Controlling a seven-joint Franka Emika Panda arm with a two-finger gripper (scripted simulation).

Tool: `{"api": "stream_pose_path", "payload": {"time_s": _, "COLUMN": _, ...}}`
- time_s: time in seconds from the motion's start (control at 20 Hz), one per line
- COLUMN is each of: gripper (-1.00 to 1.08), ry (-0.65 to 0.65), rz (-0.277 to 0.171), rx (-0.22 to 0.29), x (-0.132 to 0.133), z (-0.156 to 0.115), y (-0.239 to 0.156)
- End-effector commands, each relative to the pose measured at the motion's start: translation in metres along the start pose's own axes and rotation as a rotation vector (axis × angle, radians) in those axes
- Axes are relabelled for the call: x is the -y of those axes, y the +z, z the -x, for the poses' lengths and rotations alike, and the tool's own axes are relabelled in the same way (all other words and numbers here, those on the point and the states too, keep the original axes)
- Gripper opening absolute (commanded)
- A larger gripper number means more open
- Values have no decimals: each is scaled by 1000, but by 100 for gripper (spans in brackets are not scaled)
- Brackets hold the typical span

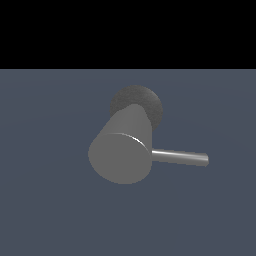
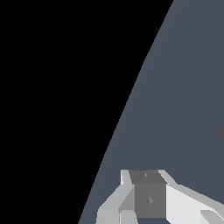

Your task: Turn on the faucet by rotating a designated handle.

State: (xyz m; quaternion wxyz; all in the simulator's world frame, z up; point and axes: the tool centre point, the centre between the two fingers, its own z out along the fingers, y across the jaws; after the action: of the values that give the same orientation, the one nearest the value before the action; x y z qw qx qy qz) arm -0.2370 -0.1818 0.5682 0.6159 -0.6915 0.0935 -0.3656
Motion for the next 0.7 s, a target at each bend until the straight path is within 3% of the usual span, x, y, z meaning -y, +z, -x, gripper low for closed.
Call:
{"api": "stream_pose_path", "payload": {"time_s": 0.0, "gripper": -100, "ry": 23, "rz": -63, "rx": -63, "x": -7, "z": -9, "y": -15}}
{"api": "stream_pose_path", "payload": {"time_s": 0.3, "gripper": -100, "ry": 102, "rz": -226, "rx": -237, "x": -36, "z": -29, "y": -54}}
{"api": "stream_pose_path", "payload": {"time_s": 0.65, "gripper": -100, "ry": 229, "rz": -393, "rx": -441, "x": -89, "z": -43, "y": -95}}
